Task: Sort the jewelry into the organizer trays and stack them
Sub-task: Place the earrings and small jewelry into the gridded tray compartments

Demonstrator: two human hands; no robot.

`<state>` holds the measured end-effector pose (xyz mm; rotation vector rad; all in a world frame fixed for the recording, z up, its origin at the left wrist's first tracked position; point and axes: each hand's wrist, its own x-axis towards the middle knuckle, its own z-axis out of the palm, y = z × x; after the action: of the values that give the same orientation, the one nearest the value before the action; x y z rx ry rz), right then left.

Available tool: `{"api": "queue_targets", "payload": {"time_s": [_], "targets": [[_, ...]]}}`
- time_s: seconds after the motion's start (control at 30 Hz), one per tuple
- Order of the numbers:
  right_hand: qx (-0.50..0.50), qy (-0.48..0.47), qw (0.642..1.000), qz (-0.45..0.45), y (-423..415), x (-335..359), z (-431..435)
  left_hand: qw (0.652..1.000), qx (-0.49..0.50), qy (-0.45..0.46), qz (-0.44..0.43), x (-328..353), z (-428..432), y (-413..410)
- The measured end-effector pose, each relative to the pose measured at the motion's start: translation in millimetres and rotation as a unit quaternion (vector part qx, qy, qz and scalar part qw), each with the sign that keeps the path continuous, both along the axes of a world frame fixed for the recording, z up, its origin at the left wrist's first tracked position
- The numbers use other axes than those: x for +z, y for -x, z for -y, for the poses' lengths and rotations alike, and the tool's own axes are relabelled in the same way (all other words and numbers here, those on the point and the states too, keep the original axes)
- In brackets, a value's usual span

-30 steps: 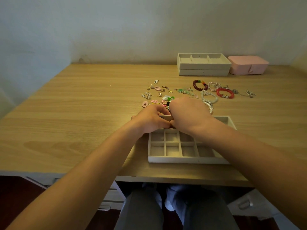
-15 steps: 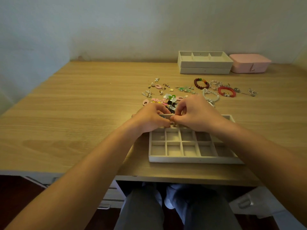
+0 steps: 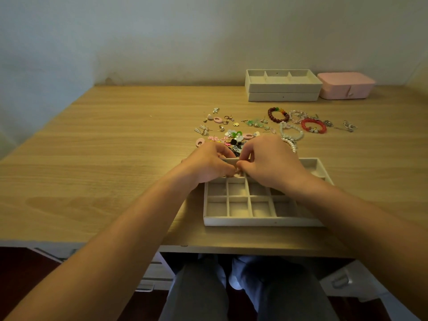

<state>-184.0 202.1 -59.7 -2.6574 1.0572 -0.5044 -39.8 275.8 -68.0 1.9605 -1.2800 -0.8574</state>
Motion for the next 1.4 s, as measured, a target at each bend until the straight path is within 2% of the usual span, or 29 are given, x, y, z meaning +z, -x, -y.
{"api": "queue_targets", "payload": {"time_s": [0.27, 0.47, 0.57, 0.63, 0.93, 1.17, 1.27, 1.33, 1.4], "targets": [[-0.047, -0.151, 0.982, 0.103, 4.5, 5.4, 13.7, 0.999, 0.022, 0.024, -0.041, 8.4, -7.7, -10.1], [-0.037, -0.173, 0.971, 0.160, 0.2, 13.9, 22.8, 0.982, 0.130, 0.099, -0.095, 11.6, -15.4, -26.8], [-0.026, -0.163, 0.972, 0.169, -14.8, 18.0, 26.4, 0.968, 0.205, 0.139, -0.037, 7.3, -9.5, -39.8], [-0.020, -0.155, 0.974, 0.164, -27.3, 20.4, 29.8, 0.968, 0.215, 0.127, 0.016, 2.2, -2.7, -47.6], [0.002, -0.205, 0.971, 0.125, -70.1, 20.7, 47.6, 0.977, 0.113, 0.062, 0.169, -10.4, 21.2, -56.9], [0.019, -0.222, 0.968, 0.112, -76.9, 13.1, 51.1, 0.951, 0.118, 0.101, 0.268, -19.4, 22.8, -58.6], [0.050, -0.226, 0.967, 0.111, -73.2, 15.2, 48.4, 0.962, 0.136, 0.129, 0.197, -14.1, 20.5, -58.4], [0.088, -0.236, 0.962, 0.106, -69.0, 20.3, 45.9, 0.972, 0.146, 0.167, 0.075, -4.8, 15.6, -57.2], [0.114, -0.262, 0.953, 0.104, -65.3, 27.4, 41.7, 0.966, 0.157, 0.195, -0.059, 6.6, 8.2, -55.9]]}}
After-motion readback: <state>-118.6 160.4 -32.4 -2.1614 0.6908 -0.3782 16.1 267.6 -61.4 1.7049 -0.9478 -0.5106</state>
